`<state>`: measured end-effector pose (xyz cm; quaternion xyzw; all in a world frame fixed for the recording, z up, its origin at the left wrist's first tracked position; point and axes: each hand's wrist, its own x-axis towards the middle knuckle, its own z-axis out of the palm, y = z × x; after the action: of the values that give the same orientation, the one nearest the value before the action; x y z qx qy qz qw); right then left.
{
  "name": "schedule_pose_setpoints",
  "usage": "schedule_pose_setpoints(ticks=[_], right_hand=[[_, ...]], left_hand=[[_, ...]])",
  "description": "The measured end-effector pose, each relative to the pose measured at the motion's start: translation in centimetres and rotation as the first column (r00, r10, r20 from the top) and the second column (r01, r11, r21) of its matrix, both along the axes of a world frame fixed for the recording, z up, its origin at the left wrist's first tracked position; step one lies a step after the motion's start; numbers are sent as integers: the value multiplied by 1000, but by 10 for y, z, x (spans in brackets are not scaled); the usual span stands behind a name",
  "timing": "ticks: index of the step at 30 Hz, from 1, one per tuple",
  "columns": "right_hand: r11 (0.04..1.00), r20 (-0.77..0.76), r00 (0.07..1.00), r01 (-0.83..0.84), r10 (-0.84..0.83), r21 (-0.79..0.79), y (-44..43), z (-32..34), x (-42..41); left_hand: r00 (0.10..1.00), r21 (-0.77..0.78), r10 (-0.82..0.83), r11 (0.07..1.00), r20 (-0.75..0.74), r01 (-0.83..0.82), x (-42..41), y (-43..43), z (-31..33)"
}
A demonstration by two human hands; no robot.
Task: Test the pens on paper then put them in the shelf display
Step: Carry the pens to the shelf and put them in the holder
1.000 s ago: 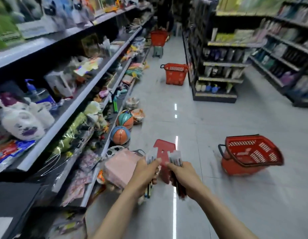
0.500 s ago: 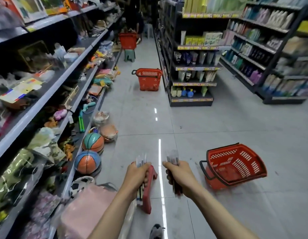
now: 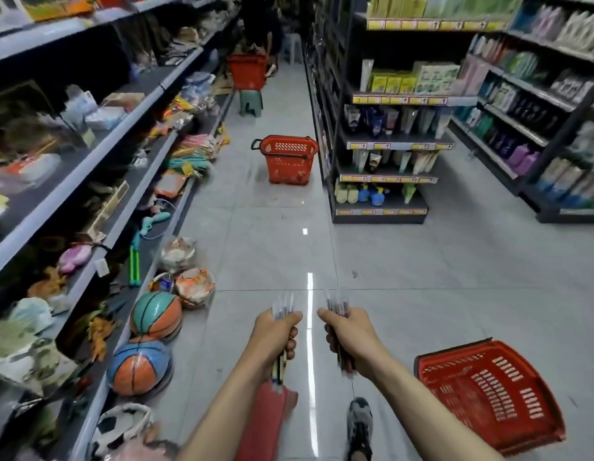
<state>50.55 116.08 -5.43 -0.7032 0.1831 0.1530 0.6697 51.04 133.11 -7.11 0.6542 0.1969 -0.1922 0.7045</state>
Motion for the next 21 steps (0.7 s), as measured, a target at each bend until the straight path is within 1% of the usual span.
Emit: schedule_pose_setpoints(ticks=[5, 10, 16, 19, 21], right_hand=[[995, -10, 994, -104, 104, 5, -25, -9, 137], [958, -10, 958, -287, 287, 14, -19, 6, 264], [869, 13, 869, -494, 494, 20, 44, 23, 391], [818, 13, 818, -576, 576, 3, 93, 19, 451], [803, 40, 802, -596, 597, -16, 127, 16, 493]], left_hand=[[992, 21, 130, 991, -6, -129, 119, -21, -1], [964, 75, 264, 961, 26, -265, 220, -23, 16], [867, 47, 497, 866, 23, -498, 312, 24, 18], [821, 44, 571, 819, 21, -571, 358, 65, 6], [796, 25, 604, 796, 46, -605, 392, 97, 0]])
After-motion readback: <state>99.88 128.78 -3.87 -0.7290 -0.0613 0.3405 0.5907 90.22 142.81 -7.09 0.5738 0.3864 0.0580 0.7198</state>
